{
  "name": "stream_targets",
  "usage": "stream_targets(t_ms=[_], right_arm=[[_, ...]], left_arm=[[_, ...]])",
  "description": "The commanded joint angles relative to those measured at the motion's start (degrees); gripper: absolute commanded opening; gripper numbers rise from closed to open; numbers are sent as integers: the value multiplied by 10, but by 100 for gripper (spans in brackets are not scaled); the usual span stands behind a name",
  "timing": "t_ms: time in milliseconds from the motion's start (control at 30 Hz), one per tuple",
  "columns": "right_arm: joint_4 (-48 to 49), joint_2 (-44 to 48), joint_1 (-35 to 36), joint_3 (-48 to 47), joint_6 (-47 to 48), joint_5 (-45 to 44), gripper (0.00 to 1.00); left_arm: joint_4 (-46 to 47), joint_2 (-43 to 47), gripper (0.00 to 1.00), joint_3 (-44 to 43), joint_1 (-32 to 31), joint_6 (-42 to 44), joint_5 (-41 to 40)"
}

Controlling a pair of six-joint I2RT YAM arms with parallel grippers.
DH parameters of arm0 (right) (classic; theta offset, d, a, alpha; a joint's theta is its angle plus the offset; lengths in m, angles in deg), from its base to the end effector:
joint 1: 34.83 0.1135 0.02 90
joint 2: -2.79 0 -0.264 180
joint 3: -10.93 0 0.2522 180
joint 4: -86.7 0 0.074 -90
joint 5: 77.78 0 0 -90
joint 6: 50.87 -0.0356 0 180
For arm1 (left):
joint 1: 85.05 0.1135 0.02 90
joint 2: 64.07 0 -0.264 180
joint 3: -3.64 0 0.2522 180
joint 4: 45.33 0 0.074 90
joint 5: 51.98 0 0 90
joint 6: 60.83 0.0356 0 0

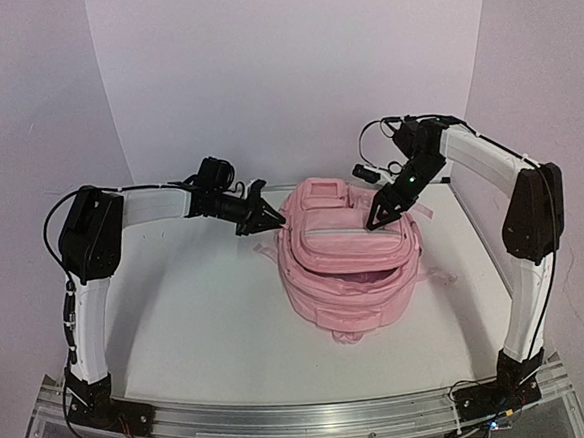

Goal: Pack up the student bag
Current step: Zip the student bag at the center of the board.

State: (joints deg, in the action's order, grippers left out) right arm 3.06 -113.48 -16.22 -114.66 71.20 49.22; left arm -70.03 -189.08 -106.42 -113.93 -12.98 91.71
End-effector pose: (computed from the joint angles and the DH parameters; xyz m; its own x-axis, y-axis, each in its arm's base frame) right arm 0.3849 0.1522 0.2925 -0.5560 -0.6347 -0.5367 -0.8311 0.4343 0.3475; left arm 0.4137 -0.2610 0.2040 -0.9708 0.0816 -0.2258 0.2399 0.3691 -0.8979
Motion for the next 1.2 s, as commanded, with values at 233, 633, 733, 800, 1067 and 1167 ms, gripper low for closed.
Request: stream_targets(t_ms=[233, 633, 733, 800, 1067, 1167], right_arm=[[-32, 0, -2, -50, 4, 54, 77], [192, 39, 90, 26, -69, -20, 75], [242, 36, 119, 58, -77, -29, 73], [268, 31, 139, 78, -75, -37, 73], [381, -35, 166, 99, -146, -129, 68], [402, -69, 166, 90, -175, -175, 63]], left_arm=[[-83, 84, 0, 27, -13, 109, -93], [51, 139, 0, 139, -18, -140, -101], [101, 164, 0, 185, -30, -232, -144], [93, 168, 0, 193, -34, -290, -168], [48, 189, 0, 210, -46, -393, -210], [30, 202, 0, 215, -48, -400, -197]])
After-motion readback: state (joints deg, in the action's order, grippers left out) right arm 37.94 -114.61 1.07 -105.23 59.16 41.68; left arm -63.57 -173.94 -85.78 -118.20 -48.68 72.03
